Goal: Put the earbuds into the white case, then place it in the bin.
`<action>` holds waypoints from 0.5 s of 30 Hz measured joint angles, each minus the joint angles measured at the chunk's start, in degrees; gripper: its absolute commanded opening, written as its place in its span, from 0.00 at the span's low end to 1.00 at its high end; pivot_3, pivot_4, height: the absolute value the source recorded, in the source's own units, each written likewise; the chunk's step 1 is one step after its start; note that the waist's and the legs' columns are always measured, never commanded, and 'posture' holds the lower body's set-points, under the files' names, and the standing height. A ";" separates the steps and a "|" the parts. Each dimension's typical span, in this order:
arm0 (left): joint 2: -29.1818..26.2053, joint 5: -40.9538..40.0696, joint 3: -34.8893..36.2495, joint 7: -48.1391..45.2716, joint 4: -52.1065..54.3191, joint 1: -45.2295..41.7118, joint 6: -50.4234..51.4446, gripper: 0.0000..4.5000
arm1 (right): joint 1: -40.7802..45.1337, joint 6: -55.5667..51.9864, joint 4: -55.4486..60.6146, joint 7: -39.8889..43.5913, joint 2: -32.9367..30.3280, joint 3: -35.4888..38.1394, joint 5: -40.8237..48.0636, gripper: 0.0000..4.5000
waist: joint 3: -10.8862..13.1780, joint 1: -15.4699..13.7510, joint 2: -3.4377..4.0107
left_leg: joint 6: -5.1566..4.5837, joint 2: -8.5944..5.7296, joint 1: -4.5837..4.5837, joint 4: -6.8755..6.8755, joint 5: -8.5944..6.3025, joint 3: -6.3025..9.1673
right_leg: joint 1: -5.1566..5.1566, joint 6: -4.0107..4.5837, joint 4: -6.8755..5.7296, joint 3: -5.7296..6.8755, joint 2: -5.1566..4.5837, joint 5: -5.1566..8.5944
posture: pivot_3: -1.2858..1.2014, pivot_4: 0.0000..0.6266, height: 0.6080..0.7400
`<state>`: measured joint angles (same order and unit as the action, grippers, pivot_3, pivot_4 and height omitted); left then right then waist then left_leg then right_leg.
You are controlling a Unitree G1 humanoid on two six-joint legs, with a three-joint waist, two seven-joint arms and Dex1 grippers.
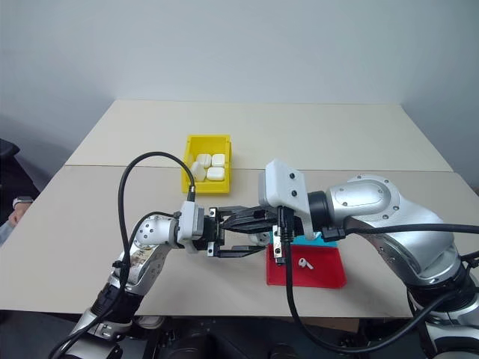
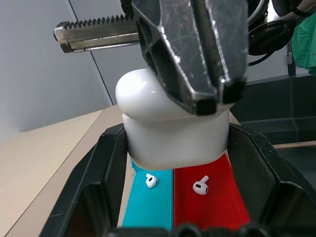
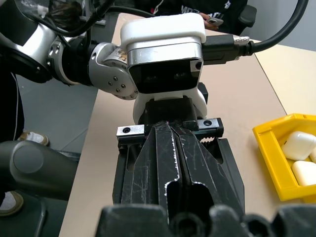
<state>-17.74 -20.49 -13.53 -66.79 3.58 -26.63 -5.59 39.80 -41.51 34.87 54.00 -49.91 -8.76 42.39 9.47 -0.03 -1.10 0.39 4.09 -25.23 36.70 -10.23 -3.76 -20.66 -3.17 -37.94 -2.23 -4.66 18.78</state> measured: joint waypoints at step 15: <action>-0.28 0.30 2.24 3.02 -0.27 -1.10 -0.55 0.62 | -2.77 1.13 -2.67 0.60 -1.10 12.12 3.26 0.01 | 0.00 -0.10 -0.01 | 0.00 0.00 0.00 0.01 0.00 -0.01 | -0.01 0.00 -0.02 -0.01 -0.01 0.00 | 0.52 0.24 1.00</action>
<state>-18.02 -20.19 -11.29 -63.77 3.31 -27.73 -6.14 37.03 -40.39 32.20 54.60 -51.00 3.36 45.65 9.48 -0.13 -1.11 0.39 4.09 -25.23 36.71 -10.23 -3.77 -20.67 -3.17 -37.96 -2.24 -4.67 18.78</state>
